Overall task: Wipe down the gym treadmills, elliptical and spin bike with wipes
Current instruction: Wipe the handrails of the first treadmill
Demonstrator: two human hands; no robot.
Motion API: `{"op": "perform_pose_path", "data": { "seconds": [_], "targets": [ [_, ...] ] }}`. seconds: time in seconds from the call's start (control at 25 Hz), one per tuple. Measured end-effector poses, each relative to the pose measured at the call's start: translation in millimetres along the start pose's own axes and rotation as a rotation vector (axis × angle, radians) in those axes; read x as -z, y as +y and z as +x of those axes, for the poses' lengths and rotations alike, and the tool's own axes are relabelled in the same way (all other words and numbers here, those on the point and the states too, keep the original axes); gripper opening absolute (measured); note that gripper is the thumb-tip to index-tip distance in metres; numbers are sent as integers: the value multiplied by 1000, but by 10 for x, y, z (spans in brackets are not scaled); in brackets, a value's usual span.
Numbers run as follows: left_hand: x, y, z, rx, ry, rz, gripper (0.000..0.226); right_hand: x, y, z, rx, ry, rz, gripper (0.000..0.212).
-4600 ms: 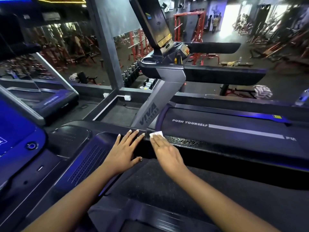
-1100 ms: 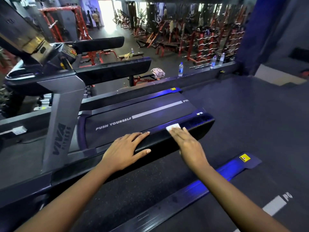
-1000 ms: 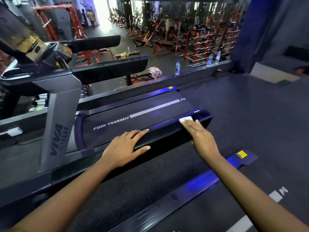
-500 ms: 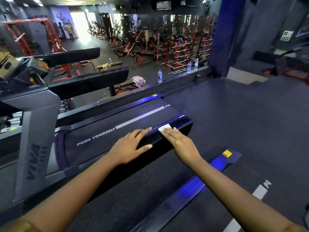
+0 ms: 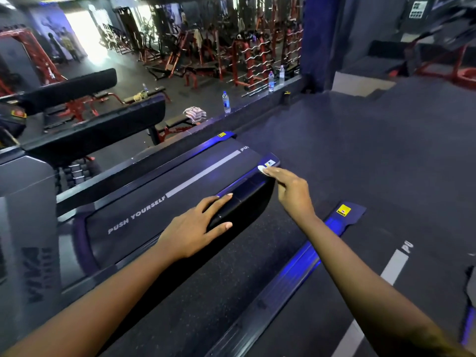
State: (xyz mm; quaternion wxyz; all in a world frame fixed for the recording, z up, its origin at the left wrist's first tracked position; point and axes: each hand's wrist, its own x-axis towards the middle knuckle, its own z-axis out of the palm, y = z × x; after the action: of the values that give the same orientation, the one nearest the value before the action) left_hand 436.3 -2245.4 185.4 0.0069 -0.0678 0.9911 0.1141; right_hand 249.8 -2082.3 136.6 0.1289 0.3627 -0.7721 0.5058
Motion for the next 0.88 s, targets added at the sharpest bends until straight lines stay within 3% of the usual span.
{"op": "perform_pose_path", "data": {
  "seconds": [0.12, 0.28, 0.64, 0.88],
  "targets": [
    [6, 7, 10, 2, -5, 4, 73, -112, 56, -154, -86, 115, 102, 58],
    [5, 16, 19, 13, 0, -5, 69, -325, -13, -465, -310, 310, 193, 48],
    [-12, 2, 18, 8, -18, -4, 74, -654, -261, -982, -778, 353, 300, 39],
    [-26, -19, 34, 8, -28, 4, 75, -454, -326, -428, -345, 502, 177, 45]
  ]
}}
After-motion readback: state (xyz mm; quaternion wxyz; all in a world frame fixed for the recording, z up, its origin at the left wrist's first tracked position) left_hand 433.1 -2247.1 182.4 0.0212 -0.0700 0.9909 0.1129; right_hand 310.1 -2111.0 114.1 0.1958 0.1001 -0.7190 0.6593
